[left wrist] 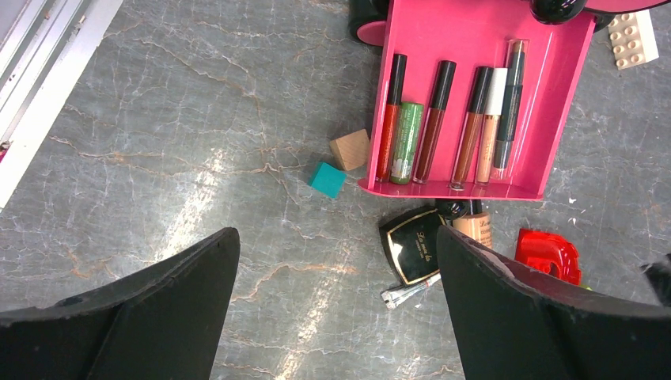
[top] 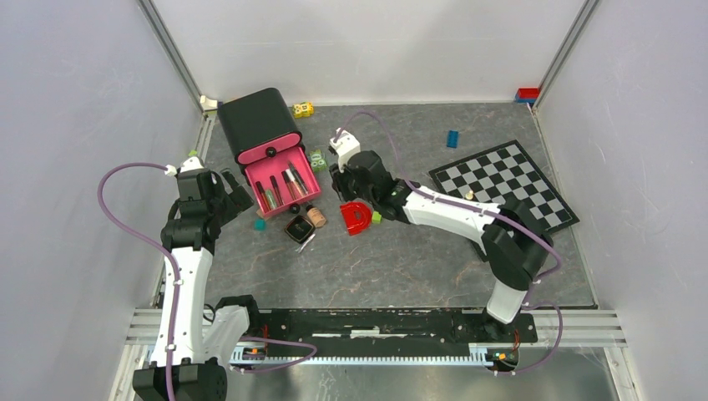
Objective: Organize the makeup
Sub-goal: Pick up the makeup from the center of the board.
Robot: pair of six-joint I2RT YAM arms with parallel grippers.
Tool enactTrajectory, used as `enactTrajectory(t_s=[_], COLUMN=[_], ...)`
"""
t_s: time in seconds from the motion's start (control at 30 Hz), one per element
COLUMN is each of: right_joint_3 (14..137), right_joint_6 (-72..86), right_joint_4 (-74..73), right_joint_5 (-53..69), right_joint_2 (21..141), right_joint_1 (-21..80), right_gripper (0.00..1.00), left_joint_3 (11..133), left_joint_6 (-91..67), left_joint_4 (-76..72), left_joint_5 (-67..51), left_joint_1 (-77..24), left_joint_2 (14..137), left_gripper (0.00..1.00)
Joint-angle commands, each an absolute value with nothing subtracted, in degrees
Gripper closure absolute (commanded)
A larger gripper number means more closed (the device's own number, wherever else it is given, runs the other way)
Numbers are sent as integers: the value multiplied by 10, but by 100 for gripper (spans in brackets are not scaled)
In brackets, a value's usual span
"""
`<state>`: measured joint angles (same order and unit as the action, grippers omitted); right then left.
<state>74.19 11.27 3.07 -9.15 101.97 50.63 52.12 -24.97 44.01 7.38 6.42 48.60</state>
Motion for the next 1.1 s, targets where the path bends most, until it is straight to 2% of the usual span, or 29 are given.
enactTrajectory(t_s=[0.0,0.43,0.8,1.07], right_joint_3=[682,654,632,642], right_joint_6=[115,202,239,302], right_joint_4=[43,102,125,93], right_joint_5=[-78,27,10,-111], right_joint_2=[980,1027,1047,1069], right_joint_1=[510,513,587,649], right_gripper=[61,63,61,37], left_joint_3=[524,524,524,524], left_joint_6=[-244,-243,-244,-244], left_joint_4=[422,422,421,421], left_joint_5=[82,82,81,80], left_joint_1=[68,68,68,68], left_joint_2=[485,487,489,487], left_gripper=[0,0,0,0])
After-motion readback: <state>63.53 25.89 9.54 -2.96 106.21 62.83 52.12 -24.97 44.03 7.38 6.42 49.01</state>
